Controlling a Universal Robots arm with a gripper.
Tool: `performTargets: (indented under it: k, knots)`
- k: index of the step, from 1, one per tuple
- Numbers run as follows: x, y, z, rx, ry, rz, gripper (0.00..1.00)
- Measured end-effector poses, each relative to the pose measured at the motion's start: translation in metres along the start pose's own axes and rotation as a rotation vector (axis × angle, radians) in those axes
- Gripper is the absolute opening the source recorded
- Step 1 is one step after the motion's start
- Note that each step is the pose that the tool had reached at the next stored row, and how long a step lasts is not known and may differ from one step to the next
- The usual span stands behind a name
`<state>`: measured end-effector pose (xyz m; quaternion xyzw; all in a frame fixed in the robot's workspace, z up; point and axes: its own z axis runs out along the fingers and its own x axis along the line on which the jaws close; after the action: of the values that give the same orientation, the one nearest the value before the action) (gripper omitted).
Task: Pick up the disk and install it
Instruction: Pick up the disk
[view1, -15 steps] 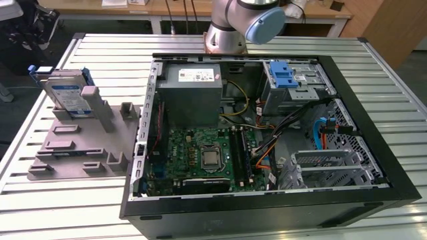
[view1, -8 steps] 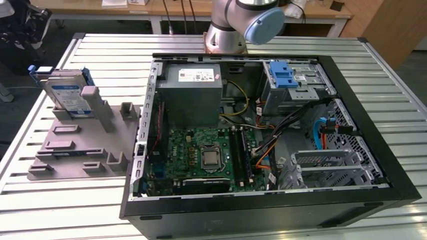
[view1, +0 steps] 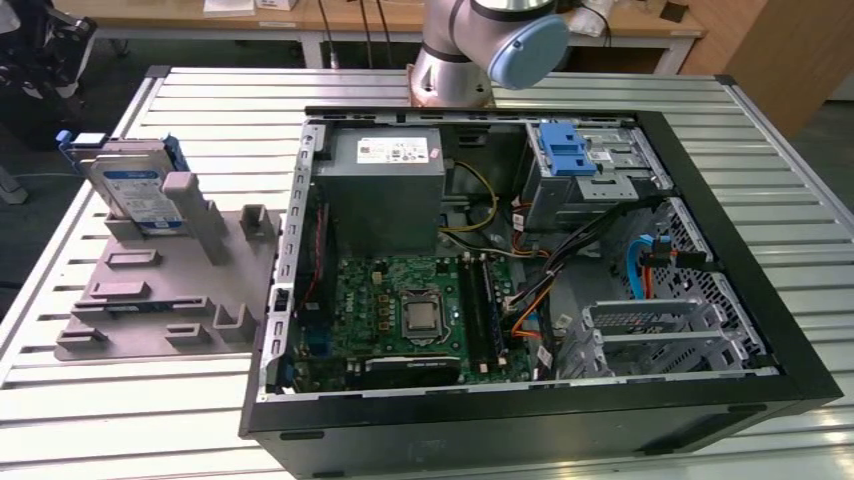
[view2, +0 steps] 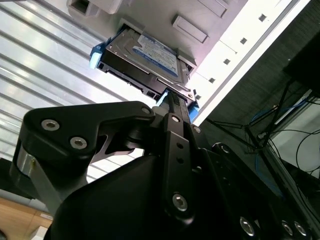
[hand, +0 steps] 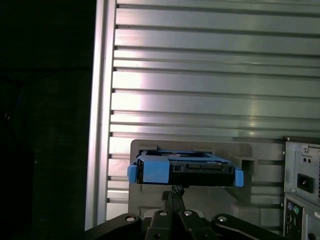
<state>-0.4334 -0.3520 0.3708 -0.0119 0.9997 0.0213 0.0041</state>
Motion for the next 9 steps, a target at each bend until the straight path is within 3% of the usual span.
performTargets:
  k: [9]
  knots:
    - [0.0004,0.0,0.0,0.0,0.0,-0.001,0.11]
